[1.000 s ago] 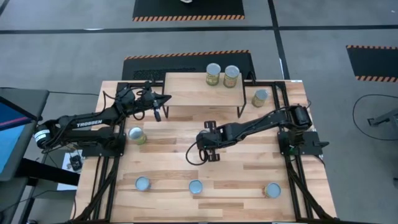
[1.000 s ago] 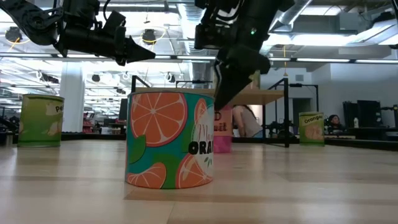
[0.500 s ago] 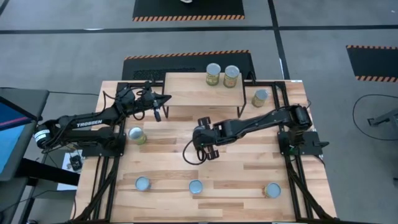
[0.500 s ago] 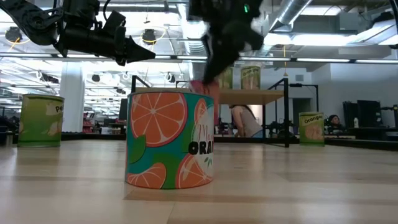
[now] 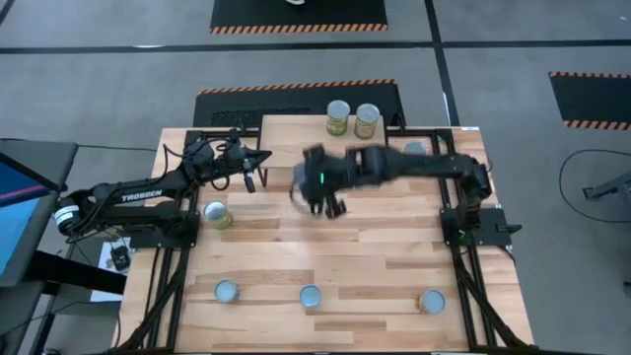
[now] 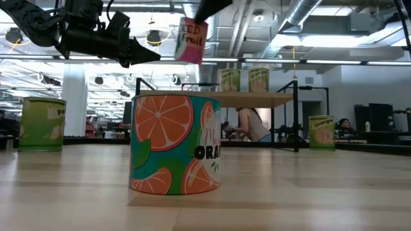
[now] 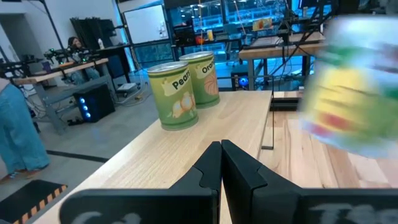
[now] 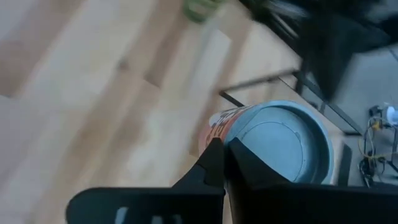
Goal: Pick and place cans onto a shelf
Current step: Put the canned mixed fruits on the shelf
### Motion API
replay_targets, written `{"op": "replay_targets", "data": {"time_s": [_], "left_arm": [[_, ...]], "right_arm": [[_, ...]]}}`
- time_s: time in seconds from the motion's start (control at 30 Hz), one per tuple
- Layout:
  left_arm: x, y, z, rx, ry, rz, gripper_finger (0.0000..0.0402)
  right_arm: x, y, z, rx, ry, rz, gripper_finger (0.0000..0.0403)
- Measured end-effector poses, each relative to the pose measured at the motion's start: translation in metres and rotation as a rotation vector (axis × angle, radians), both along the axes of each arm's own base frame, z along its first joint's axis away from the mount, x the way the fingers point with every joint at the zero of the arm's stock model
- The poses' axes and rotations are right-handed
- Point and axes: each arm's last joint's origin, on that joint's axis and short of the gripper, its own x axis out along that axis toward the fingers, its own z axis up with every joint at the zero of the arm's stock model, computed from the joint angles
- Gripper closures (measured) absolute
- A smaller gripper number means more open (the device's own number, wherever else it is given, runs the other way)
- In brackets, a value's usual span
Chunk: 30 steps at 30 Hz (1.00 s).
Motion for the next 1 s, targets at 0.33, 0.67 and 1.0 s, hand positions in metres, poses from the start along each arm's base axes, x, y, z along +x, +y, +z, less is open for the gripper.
{"op": "replay_targets", "data": {"time_s": [0.33, 0.67, 1.0], "left_arm": [[0.000, 0.000, 0.000, 0.001, -0.001, 0.000, 0.0401], [0.000, 0.000, 0.001, 0.007, -0.010, 0.000, 0.0401], [0.000, 0.000, 0.001, 0.005, -0.011, 0.000, 0.0401]], "right_arm": [[-0.022, -0.125, 0.010, 0.143, -0.049, -0.057, 0.0391], [-0.032, -0.152, 0.009, 0.187, -0.063, -0.051, 0.0392], [-0.024, -0.145, -0.003, 0.202, -0.068, -0.002, 0.0391]]}}
